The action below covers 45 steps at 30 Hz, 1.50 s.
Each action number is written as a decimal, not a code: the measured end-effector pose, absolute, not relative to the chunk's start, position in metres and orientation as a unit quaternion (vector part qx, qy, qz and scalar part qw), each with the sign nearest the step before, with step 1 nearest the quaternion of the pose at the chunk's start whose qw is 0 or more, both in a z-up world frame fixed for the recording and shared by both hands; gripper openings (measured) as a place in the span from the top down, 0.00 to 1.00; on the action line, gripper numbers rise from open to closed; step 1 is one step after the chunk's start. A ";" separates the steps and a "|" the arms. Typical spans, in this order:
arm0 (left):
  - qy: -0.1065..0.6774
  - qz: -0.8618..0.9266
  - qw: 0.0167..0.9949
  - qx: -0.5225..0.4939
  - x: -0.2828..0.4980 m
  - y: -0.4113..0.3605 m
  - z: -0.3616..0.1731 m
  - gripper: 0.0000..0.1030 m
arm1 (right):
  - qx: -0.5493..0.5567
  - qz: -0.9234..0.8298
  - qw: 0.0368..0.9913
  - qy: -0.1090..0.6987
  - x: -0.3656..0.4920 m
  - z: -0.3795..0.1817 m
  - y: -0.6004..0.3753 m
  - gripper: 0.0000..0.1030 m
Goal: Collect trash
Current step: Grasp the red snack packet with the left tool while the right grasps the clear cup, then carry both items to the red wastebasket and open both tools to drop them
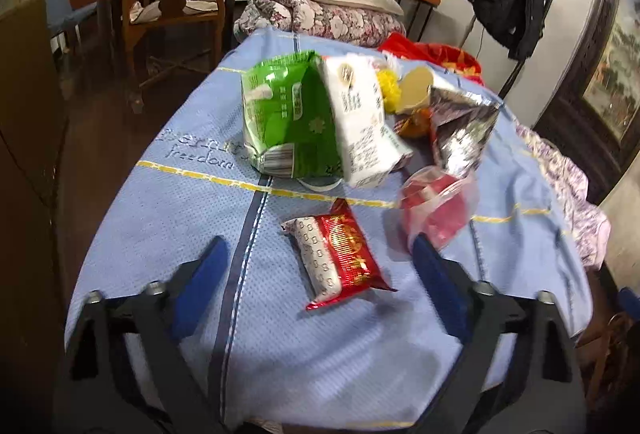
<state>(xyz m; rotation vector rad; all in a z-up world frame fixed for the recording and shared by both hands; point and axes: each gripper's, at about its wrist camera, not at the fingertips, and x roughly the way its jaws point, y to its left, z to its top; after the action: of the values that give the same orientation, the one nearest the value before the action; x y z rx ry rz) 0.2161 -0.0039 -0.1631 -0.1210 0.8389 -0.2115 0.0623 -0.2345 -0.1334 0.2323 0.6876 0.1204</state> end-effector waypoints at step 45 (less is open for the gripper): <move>0.326 -0.136 0.929 -0.110 0.163 0.029 -0.129 0.65 | 0.080 0.081 0.948 0.297 0.118 -0.105 -0.177 0.45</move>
<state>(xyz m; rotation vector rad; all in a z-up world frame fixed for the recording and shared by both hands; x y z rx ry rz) 0.1628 0.0294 -0.1288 -0.2263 0.6687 -0.2777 0.1184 -0.1766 -0.1046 0.1625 0.6037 0.1643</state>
